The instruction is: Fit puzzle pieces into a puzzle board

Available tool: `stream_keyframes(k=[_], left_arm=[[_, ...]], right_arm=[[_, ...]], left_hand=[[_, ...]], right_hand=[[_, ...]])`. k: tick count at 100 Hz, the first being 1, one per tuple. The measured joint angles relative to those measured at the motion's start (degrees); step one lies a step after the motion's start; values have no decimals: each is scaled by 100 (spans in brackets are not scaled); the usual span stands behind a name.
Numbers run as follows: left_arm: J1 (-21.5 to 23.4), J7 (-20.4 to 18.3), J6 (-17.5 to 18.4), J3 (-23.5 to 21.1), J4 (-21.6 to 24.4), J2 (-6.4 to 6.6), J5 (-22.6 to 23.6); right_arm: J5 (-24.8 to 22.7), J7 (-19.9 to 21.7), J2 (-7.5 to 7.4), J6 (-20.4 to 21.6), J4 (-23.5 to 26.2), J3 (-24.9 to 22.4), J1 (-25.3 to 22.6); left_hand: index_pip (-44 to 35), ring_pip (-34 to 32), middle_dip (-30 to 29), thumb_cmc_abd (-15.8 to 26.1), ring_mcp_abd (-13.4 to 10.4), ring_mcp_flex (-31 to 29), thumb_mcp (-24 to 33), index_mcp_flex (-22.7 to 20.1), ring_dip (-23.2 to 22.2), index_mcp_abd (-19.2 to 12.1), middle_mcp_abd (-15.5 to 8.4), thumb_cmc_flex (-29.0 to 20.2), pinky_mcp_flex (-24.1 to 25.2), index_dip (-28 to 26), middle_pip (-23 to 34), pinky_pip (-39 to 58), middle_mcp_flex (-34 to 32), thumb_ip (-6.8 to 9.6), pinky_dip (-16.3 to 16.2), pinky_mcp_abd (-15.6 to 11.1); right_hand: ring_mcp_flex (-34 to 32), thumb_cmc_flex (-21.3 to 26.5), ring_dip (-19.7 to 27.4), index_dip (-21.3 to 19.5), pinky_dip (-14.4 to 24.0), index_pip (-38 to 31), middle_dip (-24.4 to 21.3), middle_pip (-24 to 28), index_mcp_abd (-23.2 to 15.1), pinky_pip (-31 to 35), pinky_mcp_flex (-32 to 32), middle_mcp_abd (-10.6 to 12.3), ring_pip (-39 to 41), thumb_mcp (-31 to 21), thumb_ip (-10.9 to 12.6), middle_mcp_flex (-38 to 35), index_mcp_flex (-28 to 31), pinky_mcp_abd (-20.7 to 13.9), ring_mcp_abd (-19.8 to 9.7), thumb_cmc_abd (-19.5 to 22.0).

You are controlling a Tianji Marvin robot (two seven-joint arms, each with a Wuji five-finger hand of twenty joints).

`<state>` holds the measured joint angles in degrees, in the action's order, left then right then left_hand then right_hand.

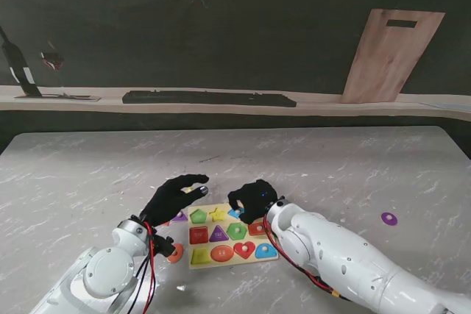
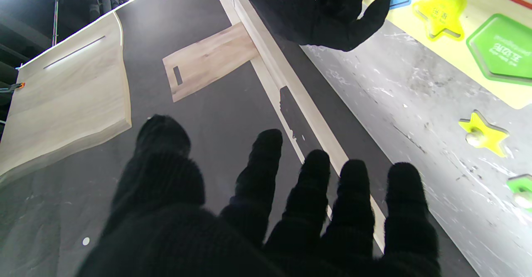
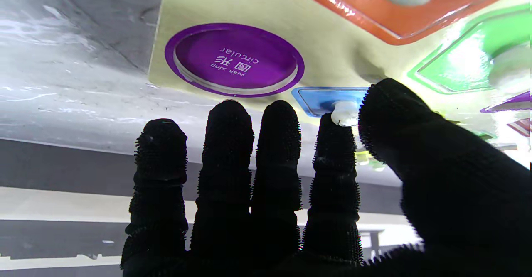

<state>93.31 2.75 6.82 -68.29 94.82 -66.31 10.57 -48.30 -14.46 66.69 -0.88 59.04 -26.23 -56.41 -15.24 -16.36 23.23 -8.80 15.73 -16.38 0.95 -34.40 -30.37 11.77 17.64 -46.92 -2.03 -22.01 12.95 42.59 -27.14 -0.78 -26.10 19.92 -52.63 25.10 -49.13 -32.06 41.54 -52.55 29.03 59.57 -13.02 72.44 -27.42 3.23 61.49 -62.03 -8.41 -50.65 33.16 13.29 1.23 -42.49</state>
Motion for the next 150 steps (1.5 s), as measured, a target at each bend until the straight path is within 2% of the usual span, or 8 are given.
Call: stream_keyframes(k=[30, 34, 63, 71, 96, 114, 125, 150], left_arm=[[-6, -14, -2, 0, -2, 0, -12], [-7, -14, -2, 0, -3, 0, -12], [-15, -19, -6, 2, -8, 0, -19], [-15, -19, -7, 2, -9, 0, -20], [-17, -19, -8, 3, -10, 0, -21], [-19, -19, -8, 4, -13, 0, -20], [-24, -28, -8, 7, -17, 0, -20], [-28, -38, -11, 8, -19, 1, -20]], right_arm=[[-60, -5, -26, -127, 58, -84, -72], [-60, 1, -27, -160, 68, -93, -80], [-95, -35, -24, -332, 121, -193, -190], [-212, -171, -32, -332, 110, -234, -237], [-395, -250, -124, -348, 231, -504, -428], [-508, -611, -129, -330, 354, -906, -667], [-734, -808, -146, -270, 662, -1409, -971], [-1456, -787, -296, -178, 1355, -2491, -1490]], left_hand=[[0, 0, 0, 0, 0, 0, 0, 0, 0, 0, 0, 0, 0, 0, 0, 0, 0, 0, 0, 0], [0, 0, 0, 0, 0, 0, 0, 0, 0, 0, 0, 0, 0, 0, 0, 0, 0, 0, 0, 0], [0, 0, 0, 0, 0, 0, 0, 0, 0, 0, 0, 0, 0, 0, 0, 0, 0, 0, 0, 0], [0, 0, 0, 0, 0, 0, 0, 0, 0, 0, 0, 0, 0, 0, 0, 0, 0, 0, 0, 0], [0, 0, 0, 0, 0, 0, 0, 0, 0, 0, 0, 0, 0, 0, 0, -1, 0, 0, 0, 0], [0, 0, 0, 0, 0, 0, 0, 0, 0, 0, 0, 0, 1, 0, 0, -1, 0, 0, 0, 0], [0, 0, 0, 0, 0, 0, 0, 0, 0, 0, 0, 0, 1, 0, 0, -1, 0, 0, 0, 0], [0, 0, 0, 0, 0, 0, 0, 0, 0, 0, 0, 0, 1, 0, 0, -2, 0, 0, 0, 0]], right_hand=[[224, -195, 9, -12, -3, 382, 74, -4, 65, -77, 138, 0, -86, -10, 63, 82, -175, 0, 0, -10], [237, -177, 10, 23, -3, 570, 75, -4, 235, -78, 146, -1, -90, -10, 63, 210, -158, 0, 0, -10], [341, -225, 57, 19, -3, 673, 83, -12, 96, -79, 206, -10, -161, -11, 63, 378, -281, 0, 0, -126], [341, -227, 57, 123, -4, 970, 87, -8, 437, -79, 206, -10, -161, -11, 63, 373, -329, 0, 0, -154], [341, -293, 60, 174, -4, 1004, 90, -7, 561, -80, 206, -10, -161, -15, 66, 499, -329, 0, 0, -224], [403, -569, 62, 177, -5, 1034, 104, -1, 568, -80, 214, -15, -159, 67, 66, 508, -329, 0, 4, -62], [403, -571, 63, 177, -6, 1034, 132, -1, 563, -80, 214, -15, -159, 149, 66, 508, -329, 0, 4, 9], [403, -573, 63, 177, -52, 1027, 134, -1, -121, -81, 214, -15, -159, 238, 66, 509, -147, 0, 4, 76]])
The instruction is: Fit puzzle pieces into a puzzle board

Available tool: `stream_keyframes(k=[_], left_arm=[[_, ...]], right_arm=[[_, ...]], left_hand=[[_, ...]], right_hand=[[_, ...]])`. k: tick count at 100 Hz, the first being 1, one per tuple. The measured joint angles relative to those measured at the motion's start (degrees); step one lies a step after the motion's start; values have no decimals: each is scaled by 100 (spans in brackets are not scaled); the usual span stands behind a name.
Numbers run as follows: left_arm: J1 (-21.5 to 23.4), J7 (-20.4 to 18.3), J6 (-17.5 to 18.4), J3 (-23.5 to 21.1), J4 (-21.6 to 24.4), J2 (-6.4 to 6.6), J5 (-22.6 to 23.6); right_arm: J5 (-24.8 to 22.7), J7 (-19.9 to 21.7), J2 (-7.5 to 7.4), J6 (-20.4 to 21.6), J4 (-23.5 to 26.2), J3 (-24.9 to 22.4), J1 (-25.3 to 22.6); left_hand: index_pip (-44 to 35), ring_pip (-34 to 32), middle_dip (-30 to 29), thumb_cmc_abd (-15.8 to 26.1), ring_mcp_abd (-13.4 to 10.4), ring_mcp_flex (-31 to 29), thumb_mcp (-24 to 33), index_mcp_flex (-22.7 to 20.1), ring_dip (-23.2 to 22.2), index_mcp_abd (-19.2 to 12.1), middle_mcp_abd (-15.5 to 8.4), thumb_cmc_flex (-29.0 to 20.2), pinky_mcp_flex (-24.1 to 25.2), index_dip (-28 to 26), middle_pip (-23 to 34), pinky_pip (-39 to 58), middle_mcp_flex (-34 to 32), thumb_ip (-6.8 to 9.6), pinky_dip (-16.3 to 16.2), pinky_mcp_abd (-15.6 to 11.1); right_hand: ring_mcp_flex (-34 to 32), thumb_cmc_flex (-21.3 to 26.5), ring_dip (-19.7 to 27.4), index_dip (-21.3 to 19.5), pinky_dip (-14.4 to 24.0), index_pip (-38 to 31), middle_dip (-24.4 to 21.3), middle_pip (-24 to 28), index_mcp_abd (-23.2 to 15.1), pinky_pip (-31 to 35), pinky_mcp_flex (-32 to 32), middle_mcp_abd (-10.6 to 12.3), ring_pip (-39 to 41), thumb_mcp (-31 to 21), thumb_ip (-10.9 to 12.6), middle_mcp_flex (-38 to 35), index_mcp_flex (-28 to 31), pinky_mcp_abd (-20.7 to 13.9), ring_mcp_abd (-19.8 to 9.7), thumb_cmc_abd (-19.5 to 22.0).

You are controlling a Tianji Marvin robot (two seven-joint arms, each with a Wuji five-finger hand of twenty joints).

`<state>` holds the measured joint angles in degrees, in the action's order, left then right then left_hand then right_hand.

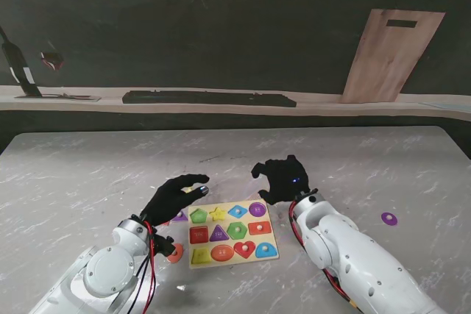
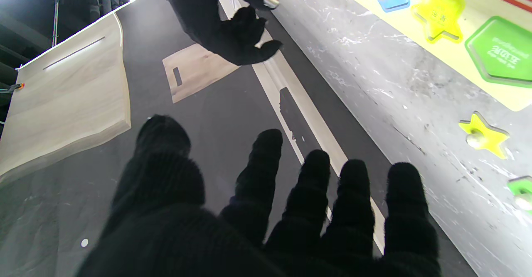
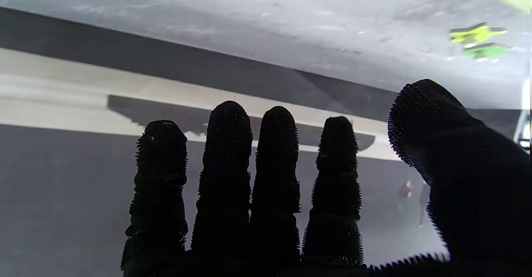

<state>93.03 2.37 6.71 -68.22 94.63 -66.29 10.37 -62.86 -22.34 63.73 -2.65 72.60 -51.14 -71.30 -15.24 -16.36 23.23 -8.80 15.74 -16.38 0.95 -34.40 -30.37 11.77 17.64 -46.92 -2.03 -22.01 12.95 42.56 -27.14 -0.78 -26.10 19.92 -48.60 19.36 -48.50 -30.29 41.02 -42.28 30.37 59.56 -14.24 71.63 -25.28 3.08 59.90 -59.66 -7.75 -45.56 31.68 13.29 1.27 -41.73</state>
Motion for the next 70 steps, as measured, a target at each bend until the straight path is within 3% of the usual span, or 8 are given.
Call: stream_keyframes(k=[37, 51, 56, 70], left_arm=[[-66, -34, -47, 68, -38, 3, -25], [-99, -62, -67, 93, -57, 3, -47], [-108, -64, -70, 102, -66, 3, -54], [-124, -71, -71, 121, -84, 3, -73]], right_arm=[[-1182, 1083, -404, 274, 314, -1500, -510], [-1221, 1372, -493, 166, 317, -1911, -709], [-1254, 1415, -511, 112, 276, -2023, -751], [-1659, 1862, -563, 145, 172, -2420, -848]], left_hand=[[0, 0, 0, 0, 0, 0, 0, 0, 0, 0, 0, 0, 0, 0, 0, 0, 0, 0, 0, 0], [0, 0, 0, 0, 0, 0, 0, 0, 0, 0, 0, 0, 0, 0, 0, 0, 0, 0, 0, 0], [0, 0, 0, 0, 0, 0, 0, 0, 0, 0, 0, 0, 0, 0, 0, 0, 0, 0, 0, 0], [0, 0, 0, 0, 0, 0, 0, 0, 0, 0, 0, 0, 0, 0, 0, 0, 0, 0, 0, 0]], right_hand=[[-1, 64, 11, -119, -60, -56, 5, -84, 96, -38, -23, 0, -64, 51, 0, -9, 278, -1, 0, 309], [-6, 132, 11, -130, -61, -322, 71, -96, 132, -58, -97, 0, -67, 184, 0, -21, 416, -1, 0, 393], [-15, 176, 11, 6, -61, -434, 85, -148, 178, -60, -130, 0, -67, 184, -96, -154, 533, -1, 0, 393], [-186, 176, 11, 127, -62, -576, 88, -158, 187, -61, -208, 1, -67, 199, -145, -280, 648, -1, 0, 393]])
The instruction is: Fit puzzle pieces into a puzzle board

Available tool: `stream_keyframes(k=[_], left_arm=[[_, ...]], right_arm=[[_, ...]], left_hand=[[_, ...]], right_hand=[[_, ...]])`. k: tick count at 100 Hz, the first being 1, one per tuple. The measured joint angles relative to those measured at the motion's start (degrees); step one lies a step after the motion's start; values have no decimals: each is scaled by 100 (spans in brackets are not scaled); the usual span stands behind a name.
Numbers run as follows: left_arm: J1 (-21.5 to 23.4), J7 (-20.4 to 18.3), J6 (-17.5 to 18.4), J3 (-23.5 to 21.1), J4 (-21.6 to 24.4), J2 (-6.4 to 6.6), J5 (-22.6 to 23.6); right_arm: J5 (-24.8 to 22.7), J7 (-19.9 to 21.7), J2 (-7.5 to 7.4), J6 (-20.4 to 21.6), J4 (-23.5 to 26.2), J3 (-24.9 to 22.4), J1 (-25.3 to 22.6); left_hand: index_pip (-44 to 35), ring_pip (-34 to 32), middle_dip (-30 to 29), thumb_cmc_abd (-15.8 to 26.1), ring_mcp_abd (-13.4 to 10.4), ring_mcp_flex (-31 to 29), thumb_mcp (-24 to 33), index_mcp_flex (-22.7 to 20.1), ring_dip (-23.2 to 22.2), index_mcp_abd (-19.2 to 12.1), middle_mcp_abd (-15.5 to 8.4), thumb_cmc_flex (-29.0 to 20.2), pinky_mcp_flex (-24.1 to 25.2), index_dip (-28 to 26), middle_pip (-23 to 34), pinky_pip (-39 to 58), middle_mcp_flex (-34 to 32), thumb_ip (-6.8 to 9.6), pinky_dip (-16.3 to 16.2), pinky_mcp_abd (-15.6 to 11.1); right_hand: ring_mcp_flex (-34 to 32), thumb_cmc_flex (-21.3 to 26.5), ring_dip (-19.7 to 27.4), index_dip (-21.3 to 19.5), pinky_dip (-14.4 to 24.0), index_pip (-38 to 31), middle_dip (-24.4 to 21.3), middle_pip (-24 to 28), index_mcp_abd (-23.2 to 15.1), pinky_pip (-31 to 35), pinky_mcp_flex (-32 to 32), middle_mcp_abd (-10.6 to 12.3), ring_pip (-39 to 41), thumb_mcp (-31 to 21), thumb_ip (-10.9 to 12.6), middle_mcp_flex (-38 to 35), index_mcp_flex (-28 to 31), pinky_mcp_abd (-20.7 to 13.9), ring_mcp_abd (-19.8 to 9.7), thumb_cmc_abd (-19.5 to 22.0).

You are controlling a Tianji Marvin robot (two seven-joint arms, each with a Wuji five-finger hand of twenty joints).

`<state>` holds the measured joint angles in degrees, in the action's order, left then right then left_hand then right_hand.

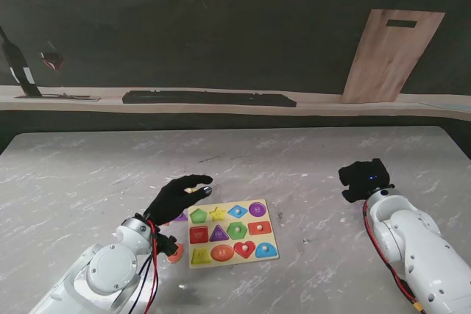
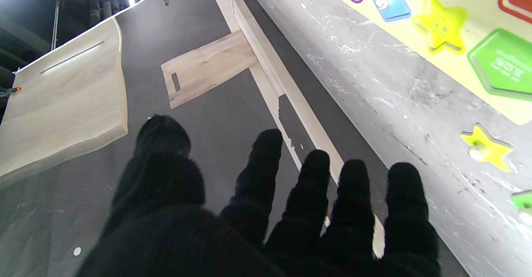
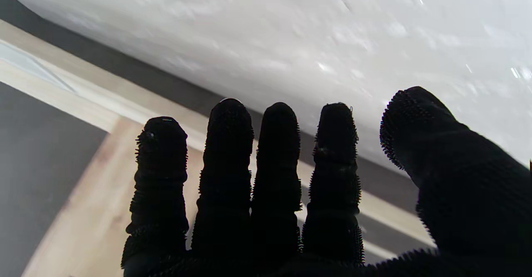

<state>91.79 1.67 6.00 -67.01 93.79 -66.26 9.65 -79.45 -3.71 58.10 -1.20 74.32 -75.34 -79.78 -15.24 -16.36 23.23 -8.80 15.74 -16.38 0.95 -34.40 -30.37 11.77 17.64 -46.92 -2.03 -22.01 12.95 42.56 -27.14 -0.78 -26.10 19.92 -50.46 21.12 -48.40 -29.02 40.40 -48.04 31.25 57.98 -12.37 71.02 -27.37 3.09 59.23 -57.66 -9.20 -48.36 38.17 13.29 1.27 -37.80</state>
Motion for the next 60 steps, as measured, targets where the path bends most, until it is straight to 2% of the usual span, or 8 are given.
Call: stream_keyframes(k=[8, 32, 47, 60], left_arm=[[-7, 6, 7, 5, -15, -2, 0], [-29, 17, 10, 39, -37, -3, -10], [-33, 17, 12, 42, -46, -5, -13], [-43, 18, -2, 56, -47, -5, -23]], right_arm=[[31, 380, -37, 35, 1, -241, -79], [142, 1087, -115, -13, 33, -602, -205], [388, 1223, -134, -176, -106, -607, -128], [356, 1346, -154, -236, -307, -563, -5]], left_hand=[[0, 0, 0, 0, 0, 0, 0, 0, 0, 0, 0, 0, 0, 0, 0, -1, 0, 0, 0, 0], [0, 0, 0, 0, 0, 0, 0, 0, 0, 0, 0, 0, 0, 0, 0, -2, 0, 0, 0, 0], [0, 0, 0, 0, 0, 0, 0, 0, 0, 0, 0, 0, 0, 0, 0, -3, 0, 0, 0, 0], [0, 0, 0, 0, 0, 0, 0, 0, 0, 0, 0, 0, 0, 0, 0, -3, 0, 0, 0, 0]], right_hand=[[-12, -3, -14, 27, 0, -121, 2, -7, 6, 0, -11, 2, 0, 207, 0, -165, 274, 0, 31, 7], [-79, -169, -74, 30, 47, -228, 35, -22, 6, 0, -20, 2, 0, 542, -22, -319, 538, 3, 132, 101], [-79, -169, -86, 30, 55, -228, 35, -80, 6, 0, -22, 2, 0, 555, -23, -316, 578, 28, 167, 118], [-79, -169, -104, 30, 65, -228, 41, -88, 6, 0, -22, 2, 0, 616, -22, -369, 628, 65, 195, 165]])
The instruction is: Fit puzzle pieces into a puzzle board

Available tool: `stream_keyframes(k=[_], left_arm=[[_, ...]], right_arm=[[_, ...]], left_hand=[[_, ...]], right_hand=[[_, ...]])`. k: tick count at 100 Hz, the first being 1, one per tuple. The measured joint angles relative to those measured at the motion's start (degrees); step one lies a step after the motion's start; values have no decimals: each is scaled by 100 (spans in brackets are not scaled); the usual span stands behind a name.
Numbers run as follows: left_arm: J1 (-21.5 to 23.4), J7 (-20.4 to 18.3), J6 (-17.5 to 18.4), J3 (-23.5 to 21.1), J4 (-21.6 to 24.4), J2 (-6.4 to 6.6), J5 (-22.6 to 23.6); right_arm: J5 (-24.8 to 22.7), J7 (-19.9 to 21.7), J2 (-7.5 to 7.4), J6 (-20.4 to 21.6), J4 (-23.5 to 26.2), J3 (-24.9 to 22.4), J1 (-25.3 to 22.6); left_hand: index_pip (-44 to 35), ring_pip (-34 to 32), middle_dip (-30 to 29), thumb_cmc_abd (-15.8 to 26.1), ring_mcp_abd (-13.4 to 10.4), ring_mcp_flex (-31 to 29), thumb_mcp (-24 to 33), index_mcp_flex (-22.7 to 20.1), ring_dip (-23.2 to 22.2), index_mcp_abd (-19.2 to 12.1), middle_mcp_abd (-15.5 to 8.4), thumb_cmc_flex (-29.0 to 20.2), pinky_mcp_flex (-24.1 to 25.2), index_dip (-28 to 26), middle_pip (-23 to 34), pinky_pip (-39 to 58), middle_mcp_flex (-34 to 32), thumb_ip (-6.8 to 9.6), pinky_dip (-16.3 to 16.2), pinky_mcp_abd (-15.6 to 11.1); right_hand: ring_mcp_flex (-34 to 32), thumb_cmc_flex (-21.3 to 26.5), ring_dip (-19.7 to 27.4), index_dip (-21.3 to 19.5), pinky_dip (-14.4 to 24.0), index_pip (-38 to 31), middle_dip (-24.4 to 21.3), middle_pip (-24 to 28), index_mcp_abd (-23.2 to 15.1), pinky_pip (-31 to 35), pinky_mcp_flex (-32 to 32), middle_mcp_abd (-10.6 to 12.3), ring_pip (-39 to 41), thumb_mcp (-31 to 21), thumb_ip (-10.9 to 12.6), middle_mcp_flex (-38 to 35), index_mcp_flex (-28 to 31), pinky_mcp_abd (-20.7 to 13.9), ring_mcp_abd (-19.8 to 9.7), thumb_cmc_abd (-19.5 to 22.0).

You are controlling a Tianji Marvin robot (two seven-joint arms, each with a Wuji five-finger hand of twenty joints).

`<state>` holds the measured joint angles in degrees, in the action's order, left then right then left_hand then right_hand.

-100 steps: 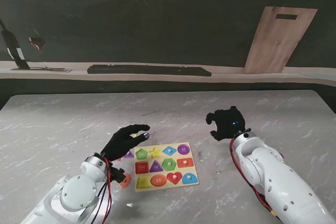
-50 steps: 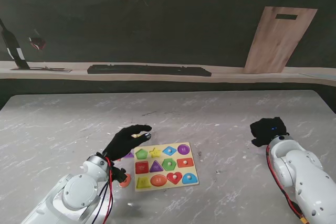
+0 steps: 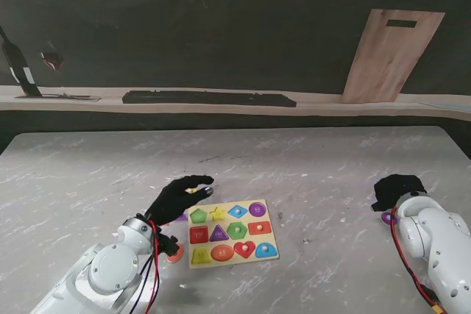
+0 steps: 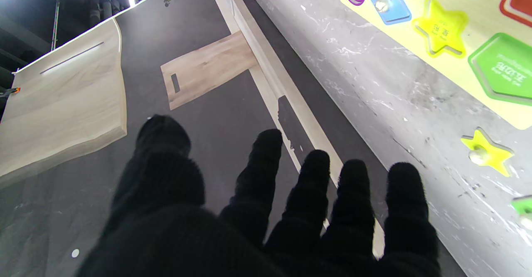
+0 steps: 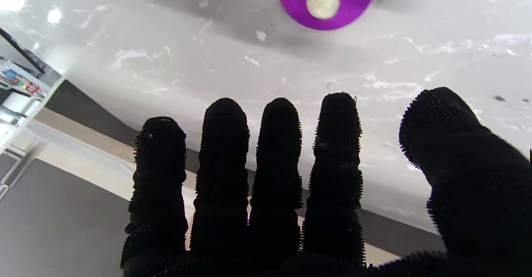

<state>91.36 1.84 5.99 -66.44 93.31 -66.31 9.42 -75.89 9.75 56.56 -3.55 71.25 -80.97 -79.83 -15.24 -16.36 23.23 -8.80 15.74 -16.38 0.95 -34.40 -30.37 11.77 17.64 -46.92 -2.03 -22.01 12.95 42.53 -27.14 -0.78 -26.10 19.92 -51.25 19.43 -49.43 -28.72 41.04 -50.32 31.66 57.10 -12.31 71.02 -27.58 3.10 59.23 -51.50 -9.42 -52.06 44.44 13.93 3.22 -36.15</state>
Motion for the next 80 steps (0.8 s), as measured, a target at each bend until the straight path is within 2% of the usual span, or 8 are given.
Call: stream_keyframes(k=[34, 80], left_arm=[[-23, -9, -13, 19, -8, 0, -4], [-36, -16, -22, 29, -17, -1, -11]], right_arm=[[71, 313, -33, -245, -218, 34, 124], [138, 345, -41, -343, -282, -23, 24]], left_hand=[[0, 1, 0, 0, 0, 0, 0, 0, 0, 0, 0, 0, 1, 0, 0, 0, 0, 0, 0, 0], [0, 1, 0, 0, 0, 0, 0, 0, 0, 0, 0, 0, 2, 0, 0, 0, 0, 0, 0, 0]], right_hand=[[-108, 56, -59, 0, 57, -123, 72, 2, -38, 9, -56, 1, 72, 69, 0, -181, 67, 12, 8, -3], [-214, 107, -71, 1, 114, -217, 83, 5, -43, 15, -111, -2, 82, 69, 0, -239, 70, 13, 11, -88]])
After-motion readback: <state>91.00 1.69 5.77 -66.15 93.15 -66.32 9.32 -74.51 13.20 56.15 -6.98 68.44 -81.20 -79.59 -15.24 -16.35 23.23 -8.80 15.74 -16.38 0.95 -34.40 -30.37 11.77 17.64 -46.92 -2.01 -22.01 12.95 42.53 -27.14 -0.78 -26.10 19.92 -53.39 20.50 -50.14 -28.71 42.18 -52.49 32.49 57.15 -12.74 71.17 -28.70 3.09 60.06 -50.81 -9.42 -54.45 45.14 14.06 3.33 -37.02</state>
